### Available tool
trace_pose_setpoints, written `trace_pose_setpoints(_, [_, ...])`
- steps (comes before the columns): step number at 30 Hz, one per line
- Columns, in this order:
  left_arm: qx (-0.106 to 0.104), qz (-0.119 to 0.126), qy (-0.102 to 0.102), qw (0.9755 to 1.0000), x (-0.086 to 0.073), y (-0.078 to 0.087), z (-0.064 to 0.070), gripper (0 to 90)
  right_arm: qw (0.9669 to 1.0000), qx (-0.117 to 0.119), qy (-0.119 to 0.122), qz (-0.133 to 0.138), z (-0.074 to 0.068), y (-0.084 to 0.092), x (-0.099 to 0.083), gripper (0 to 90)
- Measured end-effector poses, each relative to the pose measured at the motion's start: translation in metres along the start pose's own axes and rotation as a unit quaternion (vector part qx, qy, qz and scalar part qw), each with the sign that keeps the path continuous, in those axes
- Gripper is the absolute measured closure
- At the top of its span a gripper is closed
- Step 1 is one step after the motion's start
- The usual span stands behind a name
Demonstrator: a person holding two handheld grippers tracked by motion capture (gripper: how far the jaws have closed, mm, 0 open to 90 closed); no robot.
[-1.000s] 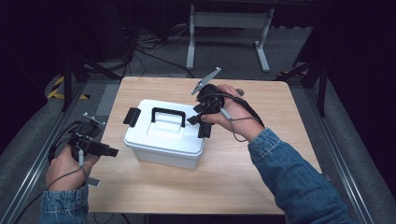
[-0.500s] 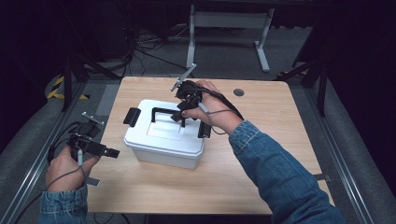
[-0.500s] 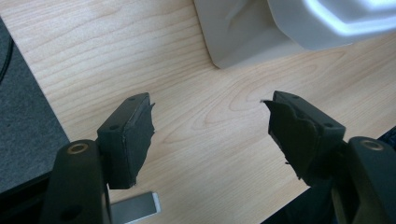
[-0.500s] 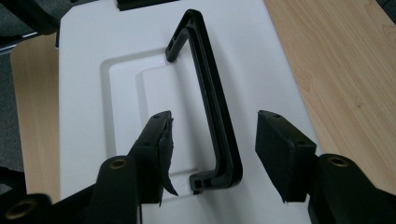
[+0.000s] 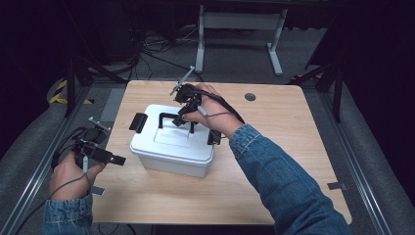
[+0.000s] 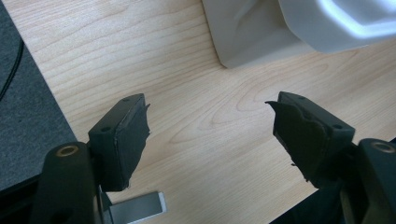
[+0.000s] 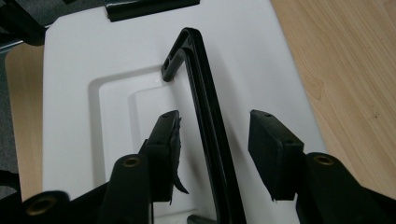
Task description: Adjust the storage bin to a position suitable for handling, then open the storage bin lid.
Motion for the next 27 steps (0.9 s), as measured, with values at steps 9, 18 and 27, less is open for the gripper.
trace_pose_setpoints(9, [0.000, -0.005, -0.009, 0.9999, 0.000, -0.001, -0.001, 29.0, 0.9995, 0.011, 0.028, -0.012, -0.006, -0.001, 0.004, 78.6])
trace_pose_setpoints(18, [0.001, -0.006, -0.008, 0.9999, 0.003, -0.003, -0.002, 29.2, 0.9977, 0.027, 0.056, -0.025, -0.013, 0.001, 0.005, 82.8])
trace_pose_setpoints(27, [0.001, -0.006, -0.006, 1.0000, 0.003, -0.004, -0.003, 29.1, 0.9968, 0.036, 0.066, -0.026, -0.017, 0.003, 0.006, 84.1])
Point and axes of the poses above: each handheld gripper's, and its own axes: y roughly backward along the jaws, x roughly out of its top, z roughly to its right, the point moved 5 cm from there along -y, roughly forward along the jaws, and after that the axes turned 4 degrees about z, right-handed, at the moved point
